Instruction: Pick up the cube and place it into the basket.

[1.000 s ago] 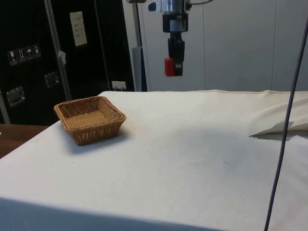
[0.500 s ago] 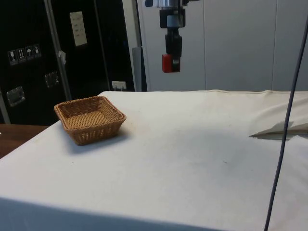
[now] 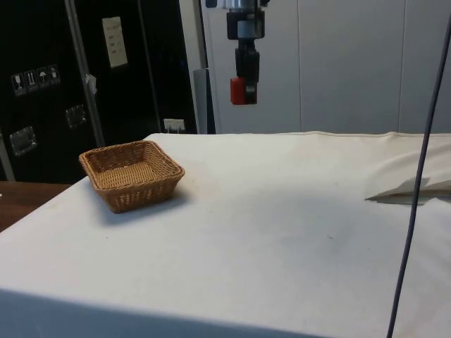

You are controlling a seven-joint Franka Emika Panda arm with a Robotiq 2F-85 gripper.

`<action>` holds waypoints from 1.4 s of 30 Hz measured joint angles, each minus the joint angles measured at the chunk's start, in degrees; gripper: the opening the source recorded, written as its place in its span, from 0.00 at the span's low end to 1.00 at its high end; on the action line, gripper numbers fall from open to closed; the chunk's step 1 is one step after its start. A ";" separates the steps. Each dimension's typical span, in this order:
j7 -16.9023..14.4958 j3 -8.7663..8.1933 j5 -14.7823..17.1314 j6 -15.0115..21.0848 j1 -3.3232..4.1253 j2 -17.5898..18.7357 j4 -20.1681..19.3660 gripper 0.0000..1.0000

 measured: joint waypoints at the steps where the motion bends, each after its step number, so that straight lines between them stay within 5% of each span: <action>1: 0.06 0.06 0.00 -0.17 0.06 0.23 0.34 0.00; 42: -0.40 2.58 3.72 -4.30 0.23 13.92 17.02 0.00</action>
